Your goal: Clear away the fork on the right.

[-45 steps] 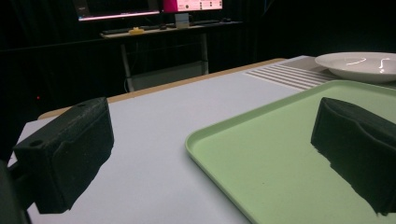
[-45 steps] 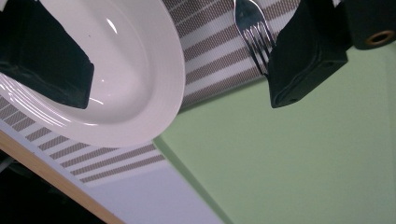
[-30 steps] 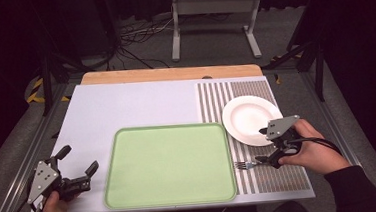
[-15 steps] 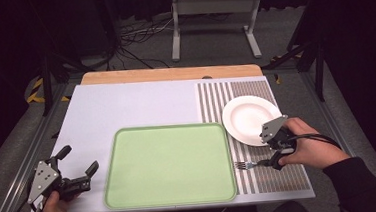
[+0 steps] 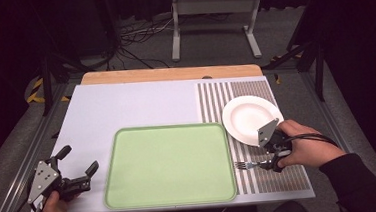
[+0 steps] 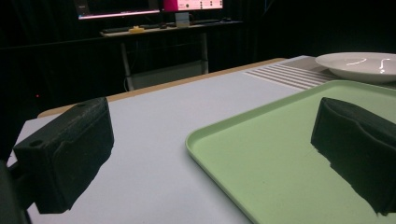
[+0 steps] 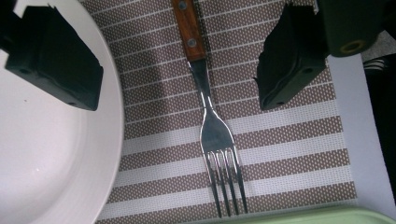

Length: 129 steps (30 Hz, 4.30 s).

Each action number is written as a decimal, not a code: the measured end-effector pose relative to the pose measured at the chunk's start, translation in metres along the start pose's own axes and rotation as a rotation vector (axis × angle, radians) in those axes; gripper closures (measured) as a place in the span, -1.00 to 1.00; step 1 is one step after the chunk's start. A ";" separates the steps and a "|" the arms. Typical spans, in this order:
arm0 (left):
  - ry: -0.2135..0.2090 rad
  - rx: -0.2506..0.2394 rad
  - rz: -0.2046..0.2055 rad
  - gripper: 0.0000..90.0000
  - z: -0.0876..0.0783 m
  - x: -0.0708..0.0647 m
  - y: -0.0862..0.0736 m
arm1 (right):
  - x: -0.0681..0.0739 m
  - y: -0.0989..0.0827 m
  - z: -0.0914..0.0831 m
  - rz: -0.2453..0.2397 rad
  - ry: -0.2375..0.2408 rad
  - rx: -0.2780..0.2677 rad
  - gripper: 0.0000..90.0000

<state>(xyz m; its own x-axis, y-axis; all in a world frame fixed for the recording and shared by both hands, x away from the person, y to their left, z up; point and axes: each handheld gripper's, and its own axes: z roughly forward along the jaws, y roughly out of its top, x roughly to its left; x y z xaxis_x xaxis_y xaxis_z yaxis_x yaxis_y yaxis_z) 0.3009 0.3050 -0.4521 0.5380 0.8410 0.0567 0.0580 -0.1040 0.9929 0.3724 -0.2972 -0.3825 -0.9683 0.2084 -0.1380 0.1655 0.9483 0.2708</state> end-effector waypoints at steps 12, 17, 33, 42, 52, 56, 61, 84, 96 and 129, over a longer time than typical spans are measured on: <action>-0.001 0.000 0.001 -1.00 0.000 0.000 0.000 | 0.002 -0.003 0.014 -0.072 0.077 0.061 -0.30; 0.000 0.000 0.001 -1.00 0.000 0.000 0.000 | -0.002 -0.007 0.021 -0.090 0.100 0.124 -0.02; -0.001 0.000 0.002 -1.00 0.001 -0.001 0.000 | -0.009 -0.008 0.031 -0.159 0.153 0.232 0.71; -0.003 0.001 0.003 -1.00 0.001 -0.001 0.000 | -0.006 -0.004 0.032 -0.206 0.148 0.247 0.74; -0.002 0.004 0.003 -1.00 0.001 0.000 -0.001 | -0.002 -0.002 0.027 -0.211 0.125 0.243 0.74; 0.000 0.001 0.003 -1.00 0.001 0.000 -0.001 | -0.001 0.002 0.015 -0.214 0.106 0.225 0.74; 0.000 0.002 0.000 -1.00 0.001 0.000 -0.001 | -0.002 0.008 -0.001 -0.207 0.077 0.215 0.74; -0.005 0.004 0.001 -1.00 0.002 -0.001 0.000 | -0.002 0.047 -0.039 -0.127 0.035 0.046 0.74; -0.006 0.001 0.003 -1.00 0.001 0.000 0.000 | 0.000 0.086 -0.043 -0.139 0.043 0.001 0.74; -0.007 -0.003 -0.002 -1.00 0.001 0.000 0.000 | 0.014 0.156 -0.021 0.300 0.045 -0.080 0.74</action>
<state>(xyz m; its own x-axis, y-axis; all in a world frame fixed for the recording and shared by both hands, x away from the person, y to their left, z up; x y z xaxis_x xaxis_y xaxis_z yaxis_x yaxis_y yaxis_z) 0.3015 0.3050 -0.4522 0.5435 0.8377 0.0539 0.0568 -0.1008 0.9933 0.3810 -0.1517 -0.3219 -0.8860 0.4637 0.0018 0.4319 0.8237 0.3673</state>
